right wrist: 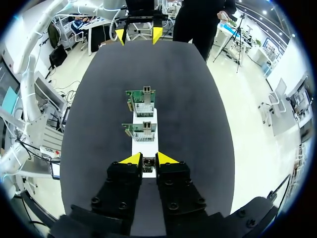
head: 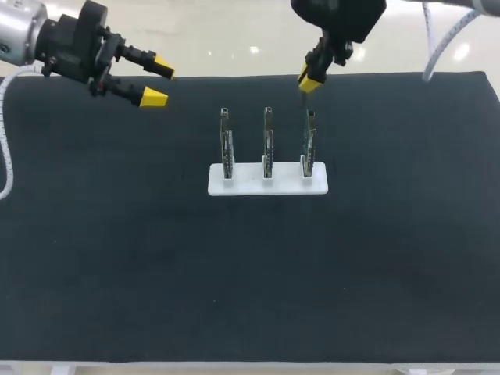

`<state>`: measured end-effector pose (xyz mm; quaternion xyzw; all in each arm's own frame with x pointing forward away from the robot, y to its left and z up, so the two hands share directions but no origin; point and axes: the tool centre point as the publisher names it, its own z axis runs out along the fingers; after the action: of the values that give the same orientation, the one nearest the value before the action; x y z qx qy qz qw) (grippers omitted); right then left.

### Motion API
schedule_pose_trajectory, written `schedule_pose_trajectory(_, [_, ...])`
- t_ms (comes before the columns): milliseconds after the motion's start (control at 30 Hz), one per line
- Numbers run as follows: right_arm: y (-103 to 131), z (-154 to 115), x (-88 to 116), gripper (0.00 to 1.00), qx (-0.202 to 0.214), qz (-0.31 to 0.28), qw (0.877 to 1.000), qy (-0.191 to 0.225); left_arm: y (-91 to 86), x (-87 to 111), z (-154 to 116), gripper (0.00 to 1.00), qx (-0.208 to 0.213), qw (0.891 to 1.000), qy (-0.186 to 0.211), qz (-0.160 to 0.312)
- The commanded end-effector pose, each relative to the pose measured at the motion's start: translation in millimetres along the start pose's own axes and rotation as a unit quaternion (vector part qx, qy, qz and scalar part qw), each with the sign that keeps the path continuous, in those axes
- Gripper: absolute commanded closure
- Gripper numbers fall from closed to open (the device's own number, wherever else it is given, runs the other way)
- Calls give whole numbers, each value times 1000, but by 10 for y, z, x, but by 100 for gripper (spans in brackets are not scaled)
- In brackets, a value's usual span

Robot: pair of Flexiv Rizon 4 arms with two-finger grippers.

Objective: Pick up the optical module with the left hand, and insert it into the network port with the right hand.

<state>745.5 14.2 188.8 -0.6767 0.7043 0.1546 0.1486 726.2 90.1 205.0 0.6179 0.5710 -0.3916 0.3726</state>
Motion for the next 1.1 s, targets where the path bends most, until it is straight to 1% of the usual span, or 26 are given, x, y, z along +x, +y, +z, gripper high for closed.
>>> schedule_pose_trajectory(33, [-2, -36, 59, 100, -5, -2, 1000, -4, -5, -2, 3, 0, -1, 1000, 1, 0])
schedule_pose_trajectory(300, [36, -31, 109, 100, -7, -3, 1000, -3, -5, -2, 3, 0, -1, 1000, 1, 0])
schedule_pose_trajectory(1100, [25, 22, 143, 100, -6, 0, 1000, -5, -5, -2, 3, 0, -1, 1000, 1, 0])
